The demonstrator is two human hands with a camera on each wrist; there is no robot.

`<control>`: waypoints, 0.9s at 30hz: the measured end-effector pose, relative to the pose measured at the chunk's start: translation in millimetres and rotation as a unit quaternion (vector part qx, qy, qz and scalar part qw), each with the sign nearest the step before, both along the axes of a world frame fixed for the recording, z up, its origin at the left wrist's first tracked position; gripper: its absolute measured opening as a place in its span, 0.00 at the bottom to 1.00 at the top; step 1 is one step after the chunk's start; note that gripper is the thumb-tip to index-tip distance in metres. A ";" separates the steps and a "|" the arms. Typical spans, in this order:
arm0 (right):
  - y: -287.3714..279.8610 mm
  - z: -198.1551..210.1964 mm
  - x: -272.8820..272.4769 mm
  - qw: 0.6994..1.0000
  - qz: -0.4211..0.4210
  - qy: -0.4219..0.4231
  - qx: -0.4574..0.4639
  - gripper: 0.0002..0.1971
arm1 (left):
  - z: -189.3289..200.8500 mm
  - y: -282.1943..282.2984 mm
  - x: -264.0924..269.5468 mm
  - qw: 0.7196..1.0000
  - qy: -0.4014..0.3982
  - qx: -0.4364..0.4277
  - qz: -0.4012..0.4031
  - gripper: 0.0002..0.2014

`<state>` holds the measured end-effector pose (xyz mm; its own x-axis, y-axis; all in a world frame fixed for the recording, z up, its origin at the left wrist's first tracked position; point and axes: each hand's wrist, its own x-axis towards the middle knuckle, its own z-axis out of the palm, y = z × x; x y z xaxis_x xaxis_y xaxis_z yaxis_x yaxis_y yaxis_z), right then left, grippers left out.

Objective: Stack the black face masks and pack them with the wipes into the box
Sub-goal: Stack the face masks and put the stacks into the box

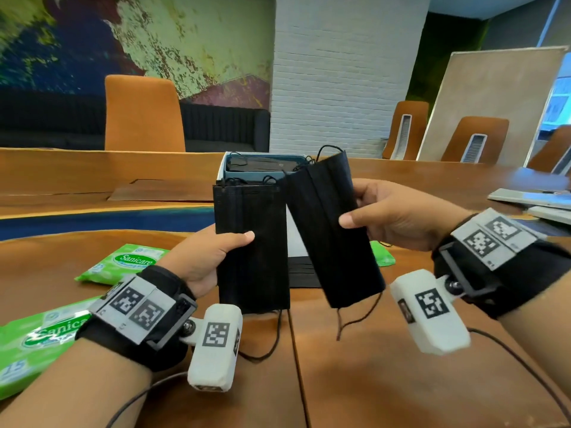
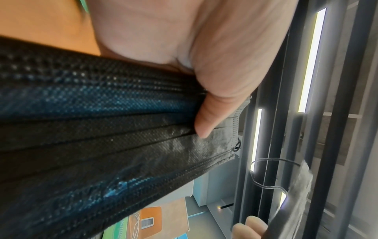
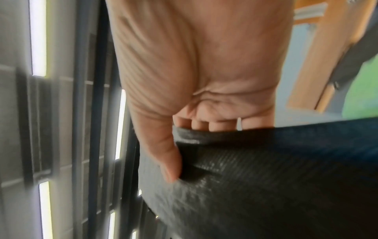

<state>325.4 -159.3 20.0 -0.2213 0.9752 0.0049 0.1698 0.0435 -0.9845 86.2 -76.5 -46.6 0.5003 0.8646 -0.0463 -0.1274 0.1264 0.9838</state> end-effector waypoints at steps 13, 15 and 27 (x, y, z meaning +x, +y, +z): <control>35.7 -52.9 -67.0 0.990 -0.047 0.125 -0.042 0.19 | -3.5 0.2 4.2 1.000 0.015 0.010 -0.021 0.29; 40.9 -56.5 -71.0 0.988 -0.063 0.137 -0.040 0.18 | -5.2 2.6 4.5 0.999 0.020 0.014 -0.030 0.30; 43.5 -77.0 -73.6 0.986 -0.168 0.011 0.003 0.17 | -6.4 1.8 3.8 1.000 -0.001 0.011 -0.007 0.19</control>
<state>251.8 -115.7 -57.0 0.1153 0.9932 0.0129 0.1538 -0.0050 -0.9881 90.0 -74.7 -53.0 0.5127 0.8581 -0.0274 -0.1269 0.1074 0.9861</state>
